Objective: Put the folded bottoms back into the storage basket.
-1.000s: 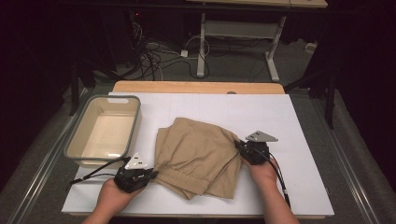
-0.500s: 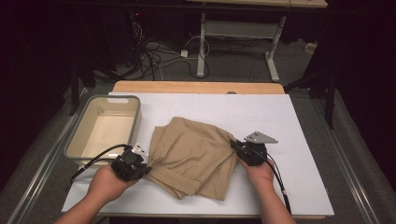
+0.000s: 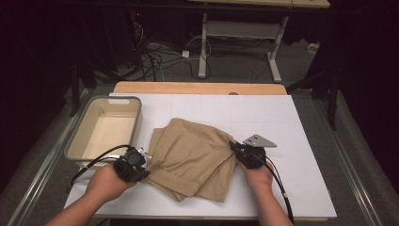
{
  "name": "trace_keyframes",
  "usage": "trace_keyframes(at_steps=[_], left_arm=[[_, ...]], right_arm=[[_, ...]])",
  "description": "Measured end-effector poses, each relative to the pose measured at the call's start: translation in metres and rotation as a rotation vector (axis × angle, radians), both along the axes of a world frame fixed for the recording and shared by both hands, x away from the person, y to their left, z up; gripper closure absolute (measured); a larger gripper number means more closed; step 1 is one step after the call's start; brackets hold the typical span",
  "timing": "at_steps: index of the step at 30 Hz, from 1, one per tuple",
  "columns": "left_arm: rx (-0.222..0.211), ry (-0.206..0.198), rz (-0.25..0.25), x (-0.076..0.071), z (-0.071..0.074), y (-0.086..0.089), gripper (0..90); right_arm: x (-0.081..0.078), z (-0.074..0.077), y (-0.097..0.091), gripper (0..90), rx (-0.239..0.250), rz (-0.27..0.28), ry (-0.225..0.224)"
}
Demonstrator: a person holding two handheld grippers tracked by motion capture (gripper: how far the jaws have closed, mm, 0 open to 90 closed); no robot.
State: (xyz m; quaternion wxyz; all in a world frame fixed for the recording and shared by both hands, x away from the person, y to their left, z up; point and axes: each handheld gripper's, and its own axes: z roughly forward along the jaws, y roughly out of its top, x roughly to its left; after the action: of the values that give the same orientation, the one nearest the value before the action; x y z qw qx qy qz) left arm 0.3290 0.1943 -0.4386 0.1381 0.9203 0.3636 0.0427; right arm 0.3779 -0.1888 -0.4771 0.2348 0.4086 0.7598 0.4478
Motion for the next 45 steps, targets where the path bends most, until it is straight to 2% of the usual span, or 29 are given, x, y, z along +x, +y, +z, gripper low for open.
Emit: trace_keyframes(at_steps=[8, 13, 23, 29, 35, 41, 45], left_arm=[[-0.001, 0.046, 0.008, 0.007, 0.005, 0.000, 80.3], [0.033, 0.037, -0.007, 0.009, 0.015, -0.003, 80.4], [0.066, 0.080, 0.021, 0.016, 0.036, 0.003, 80.4], [0.082, 0.133, 0.026, 0.020, 0.045, 0.006, 80.4], [0.113, 0.147, 0.016, 0.023, 0.048, 0.005, 80.3], [0.117, 0.153, 0.013, 0.024, 0.051, 0.005, 80.3], [0.119, 0.156, 0.010, 0.025, 0.056, 0.006, 80.3]], right_arm=[[-0.003, 0.003, 0.001, 86.0, 0.000, -0.002, -0.024], [-0.006, 0.013, 0.004, 86.1, -0.006, 0.010, -0.051], [-0.009, 0.032, 0.017, 86.1, -0.011, 0.032, -0.083], [-0.007, 0.037, 0.028, 86.0, -0.006, 0.043, -0.070], [-0.006, 0.035, 0.037, 86.0, -0.005, 0.043, -0.064], [-0.007, 0.031, 0.039, 86.0, -0.004, 0.043, -0.055], [-0.008, 0.034, 0.040, 86.1, -0.008, 0.051, -0.059]])
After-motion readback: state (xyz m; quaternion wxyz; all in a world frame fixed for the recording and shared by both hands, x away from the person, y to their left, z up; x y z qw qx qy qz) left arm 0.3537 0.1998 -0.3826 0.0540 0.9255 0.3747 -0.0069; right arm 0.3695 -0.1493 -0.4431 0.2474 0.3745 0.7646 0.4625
